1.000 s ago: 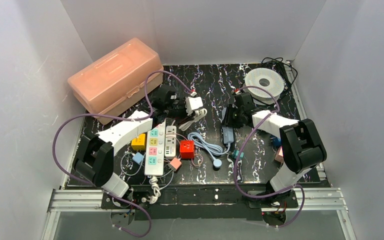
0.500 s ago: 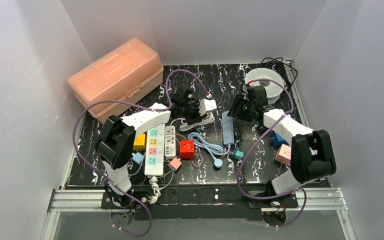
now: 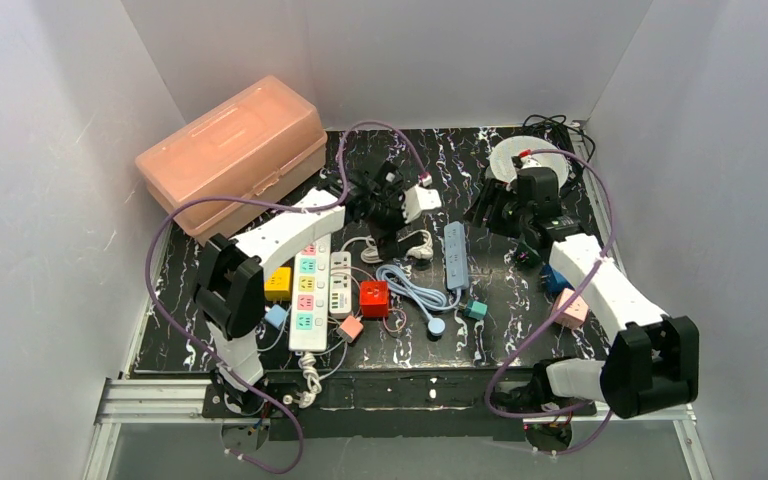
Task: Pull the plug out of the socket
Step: Reset both arms
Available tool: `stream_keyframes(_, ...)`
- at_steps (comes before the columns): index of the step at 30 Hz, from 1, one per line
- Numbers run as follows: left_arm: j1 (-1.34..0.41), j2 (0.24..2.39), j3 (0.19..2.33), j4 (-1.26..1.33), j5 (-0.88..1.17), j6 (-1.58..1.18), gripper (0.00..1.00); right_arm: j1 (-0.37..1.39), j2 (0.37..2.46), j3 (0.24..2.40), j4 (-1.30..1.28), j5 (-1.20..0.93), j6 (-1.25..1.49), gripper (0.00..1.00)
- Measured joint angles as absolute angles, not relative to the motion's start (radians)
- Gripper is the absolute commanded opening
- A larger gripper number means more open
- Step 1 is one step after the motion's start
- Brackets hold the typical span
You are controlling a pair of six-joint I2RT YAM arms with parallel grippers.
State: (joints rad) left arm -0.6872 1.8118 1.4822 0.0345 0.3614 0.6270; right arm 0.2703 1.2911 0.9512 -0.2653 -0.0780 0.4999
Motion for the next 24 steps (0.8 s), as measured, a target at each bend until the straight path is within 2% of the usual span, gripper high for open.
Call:
stream_keyframes(5,-0.669,1.737,1.642,-0.167,0.361,0.561,0.98,0.27,1.192,0.951,-0.317,-0.079,0.5,0.79)
stream_keyframes(13,-0.52,1.352,1.665,-0.436,0.317,0.417,0.98,0.273,0.993,0.951,-0.414,-0.046,0.487,0.85)
stream_keyframes(19,-0.243,1.086,1.443,-0.518,0.316,0.277,0.98,0.275,0.779,0.893,-0.411,0.081,0.464,0.87)
stream_keyframes(24,-0.06,1.038,1.266,-0.56,0.352,0.197,0.98,0.275,0.685,0.888,-0.429,0.241,0.429,0.88)
